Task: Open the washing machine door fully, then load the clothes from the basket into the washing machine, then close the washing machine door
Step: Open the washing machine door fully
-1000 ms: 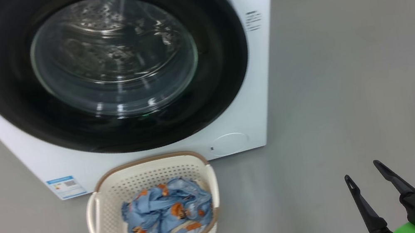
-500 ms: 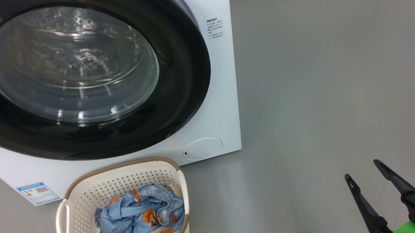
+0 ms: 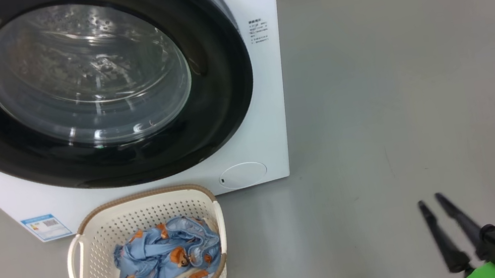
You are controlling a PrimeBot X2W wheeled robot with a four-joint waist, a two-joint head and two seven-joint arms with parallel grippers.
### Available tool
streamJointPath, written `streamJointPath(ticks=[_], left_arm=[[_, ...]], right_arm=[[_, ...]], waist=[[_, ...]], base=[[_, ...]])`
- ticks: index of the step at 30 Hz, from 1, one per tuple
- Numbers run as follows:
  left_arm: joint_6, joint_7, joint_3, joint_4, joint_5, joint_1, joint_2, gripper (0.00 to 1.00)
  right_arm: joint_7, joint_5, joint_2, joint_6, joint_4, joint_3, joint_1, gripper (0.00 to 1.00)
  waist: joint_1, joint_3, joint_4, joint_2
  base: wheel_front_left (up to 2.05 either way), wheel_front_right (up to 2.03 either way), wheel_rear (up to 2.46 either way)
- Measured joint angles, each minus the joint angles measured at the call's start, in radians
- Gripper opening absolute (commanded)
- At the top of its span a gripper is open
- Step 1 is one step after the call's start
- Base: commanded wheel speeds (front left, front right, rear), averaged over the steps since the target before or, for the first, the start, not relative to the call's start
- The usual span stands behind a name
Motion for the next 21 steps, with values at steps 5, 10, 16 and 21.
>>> streamJointPath(ticks=[5,10,16,21], left_arm=[[0.002,0.0,0.0,0.0,-0.01,0.0,0.0,1.0],[0.006,0.0,-0.011,-0.003,-0.021,0.003,0.0,1.0],[0.013,-0.001,-0.032,-0.009,-0.038,0.01,0.0,1.0],[0.012,-0.001,-0.058,-0.015,-0.042,0.021,0.001,1.0]], right_arm=[[0.0,0.102,0.006,0.0,-0.005,0.002,0.0,0.0],[0.0,0.426,0.019,0.0,0.006,0.003,0.0,0.0],[0.0,0.883,0.022,0.0,0.023,-0.039,-0.002,0.0],[-0.003,1.23,-0.025,0.0,0.02,-0.08,-0.006,0.0]], waist=[[0.0,0.0,0.0,0.0],[0.0,0.004,0.003,0.0],[0.0,0.026,0.002,0.0],[0.0,0.05,0.006,0.0]], base=[[0.0,0.0,0.0],[0.0,0.0,0.0],[0.0,0.0,0.0],[0.0,0.0,0.0]])
